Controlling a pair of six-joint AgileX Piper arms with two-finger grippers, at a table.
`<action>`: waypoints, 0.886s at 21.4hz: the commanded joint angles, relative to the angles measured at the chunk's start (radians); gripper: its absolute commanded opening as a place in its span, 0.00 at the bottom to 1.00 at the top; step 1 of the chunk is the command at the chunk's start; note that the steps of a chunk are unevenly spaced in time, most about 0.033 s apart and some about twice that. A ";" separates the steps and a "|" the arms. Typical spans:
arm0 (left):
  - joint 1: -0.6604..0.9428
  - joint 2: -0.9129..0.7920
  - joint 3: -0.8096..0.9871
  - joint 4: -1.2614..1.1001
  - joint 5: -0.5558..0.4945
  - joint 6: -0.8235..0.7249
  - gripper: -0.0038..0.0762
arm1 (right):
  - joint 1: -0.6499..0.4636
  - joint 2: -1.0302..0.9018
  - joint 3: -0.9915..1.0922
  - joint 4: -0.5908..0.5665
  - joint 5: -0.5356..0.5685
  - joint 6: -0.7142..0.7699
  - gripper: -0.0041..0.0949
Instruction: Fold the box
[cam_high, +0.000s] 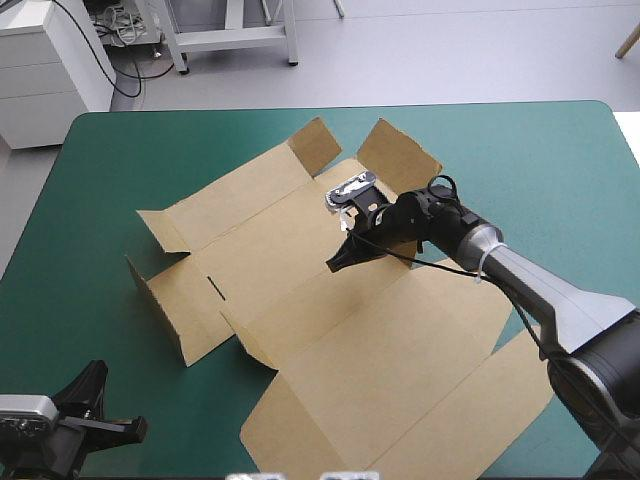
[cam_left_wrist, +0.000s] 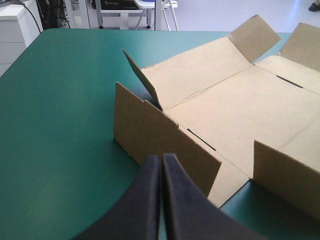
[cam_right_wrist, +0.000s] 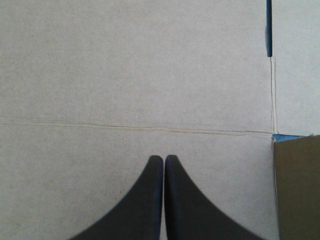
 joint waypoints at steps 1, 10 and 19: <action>-0.002 -0.009 -0.022 -0.017 -0.080 -0.004 0.04 | 0.002 -0.046 -0.033 0.013 -0.033 -0.007 0.04; -0.002 -0.009 -0.022 -0.017 -0.080 -0.004 0.04 | 0.002 -0.046 -0.033 0.013 -0.031 -0.007 0.04; -0.002 -0.009 -0.022 -0.017 -0.080 -0.004 0.04 | 0.002 -0.046 -0.033 0.013 -0.018 -0.007 0.04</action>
